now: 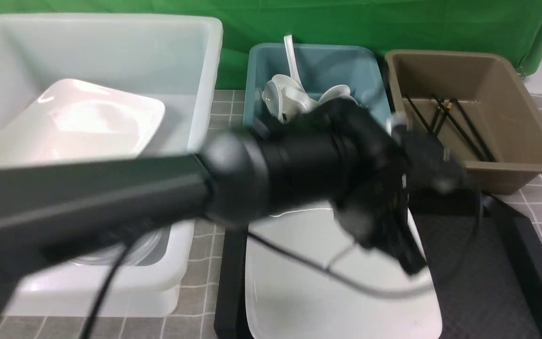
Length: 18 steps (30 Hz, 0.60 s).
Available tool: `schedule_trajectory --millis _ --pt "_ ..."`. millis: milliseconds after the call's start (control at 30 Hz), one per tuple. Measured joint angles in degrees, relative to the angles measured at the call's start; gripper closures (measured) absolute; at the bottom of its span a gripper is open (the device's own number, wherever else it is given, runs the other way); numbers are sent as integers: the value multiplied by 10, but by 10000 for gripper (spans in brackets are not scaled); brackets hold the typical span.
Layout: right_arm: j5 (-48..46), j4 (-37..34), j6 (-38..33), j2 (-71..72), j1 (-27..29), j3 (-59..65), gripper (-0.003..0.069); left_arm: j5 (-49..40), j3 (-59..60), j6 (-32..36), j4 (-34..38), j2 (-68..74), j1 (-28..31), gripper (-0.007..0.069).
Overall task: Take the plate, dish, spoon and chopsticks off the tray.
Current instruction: Use the left arm to put the soup spoon into the small storage box in the middle
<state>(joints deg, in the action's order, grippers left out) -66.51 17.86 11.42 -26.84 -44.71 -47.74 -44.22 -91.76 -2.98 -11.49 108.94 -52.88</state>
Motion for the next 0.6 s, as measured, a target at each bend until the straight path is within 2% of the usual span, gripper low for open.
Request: schedule_trajectory --millis 67,133,233,400,433,467,567,600 --pt "1 0 11 0 0 0 494 35 -47 19 6 6 55 575" --pt "1 0 13 0 0 0 494 49 -68 34 13 12 74 574" --pt "1 -5 16 0 0 0 494 76 -132 112 50 66 143 545" --pt "1 -19 22 0 0 0 494 81 -203 147 61 141 192 362" --pt "1 -23 23 0 0 0 494 70 -216 145 62 156 200 270" --pt "1 -24 24 0 0 0 494 58 -221 139 63 158 203 218" --pt "1 -24 24 0 0 0 494 10 -229 133 61 147 204 144" --pt "1 -24 24 0 0 0 494 -25 -230 138 59 135 201 144"
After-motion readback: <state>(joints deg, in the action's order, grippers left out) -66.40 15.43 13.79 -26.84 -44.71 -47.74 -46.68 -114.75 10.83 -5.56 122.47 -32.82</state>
